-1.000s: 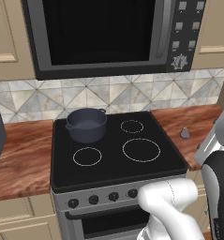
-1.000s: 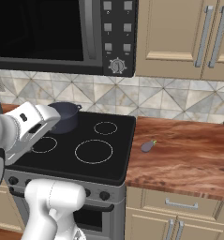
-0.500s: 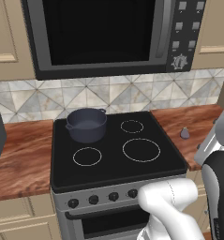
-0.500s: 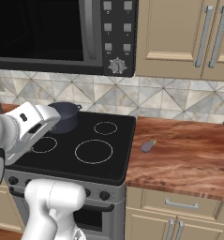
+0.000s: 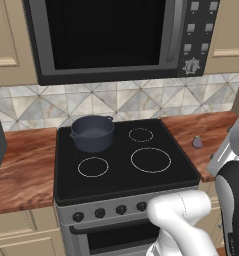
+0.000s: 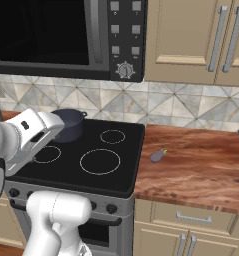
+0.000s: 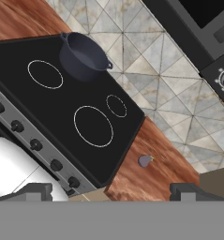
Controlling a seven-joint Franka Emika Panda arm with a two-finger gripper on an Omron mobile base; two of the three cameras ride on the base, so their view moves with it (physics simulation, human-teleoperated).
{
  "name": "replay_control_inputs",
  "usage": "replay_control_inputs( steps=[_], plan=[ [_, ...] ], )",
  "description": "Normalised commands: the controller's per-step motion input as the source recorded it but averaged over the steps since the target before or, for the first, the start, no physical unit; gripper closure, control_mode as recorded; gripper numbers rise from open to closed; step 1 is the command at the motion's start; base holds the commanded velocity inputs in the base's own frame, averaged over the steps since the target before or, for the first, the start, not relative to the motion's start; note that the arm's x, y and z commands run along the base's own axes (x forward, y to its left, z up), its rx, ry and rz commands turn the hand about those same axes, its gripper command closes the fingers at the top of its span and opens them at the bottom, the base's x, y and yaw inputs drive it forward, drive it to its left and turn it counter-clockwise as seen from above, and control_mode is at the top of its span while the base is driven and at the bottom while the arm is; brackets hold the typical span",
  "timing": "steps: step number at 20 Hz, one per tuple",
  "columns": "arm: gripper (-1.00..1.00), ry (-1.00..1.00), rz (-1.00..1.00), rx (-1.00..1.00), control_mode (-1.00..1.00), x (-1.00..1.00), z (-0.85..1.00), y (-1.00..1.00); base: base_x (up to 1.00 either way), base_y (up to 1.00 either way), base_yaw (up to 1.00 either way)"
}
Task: Turn on the burner for the pot on the stove. Wait thirty seconds for the pot to heat up. Then add the eggplant to the pot.
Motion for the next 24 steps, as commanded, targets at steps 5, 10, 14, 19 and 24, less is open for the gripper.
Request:
replay_control_inputs(
  steps=[5,10,14,19,24],
  plan=[
    [-1.0,0.0,0.0,0.0,-1.0,0.0,0.0,0.0,0.0,0.0,0.0],
    [-1.0,0.0,0.0,0.0,-1.0,0.0,0.0,0.0,0.0,0.0,0.0],
    [-1.0,0.0,0.0,0.0,-1.0,0.0,0.0,0.0,0.0,0.0,0.0],
    [-1.0,0.0,0.0,0.0,-1.0,0.0,0.0,-0.01,0.0,0.0,0.0],
    [-1.0,0.01,-0.07,0.08,-1.0,0.02,0.0,-0.27,0.0,0.0,0.0]
  ],
)
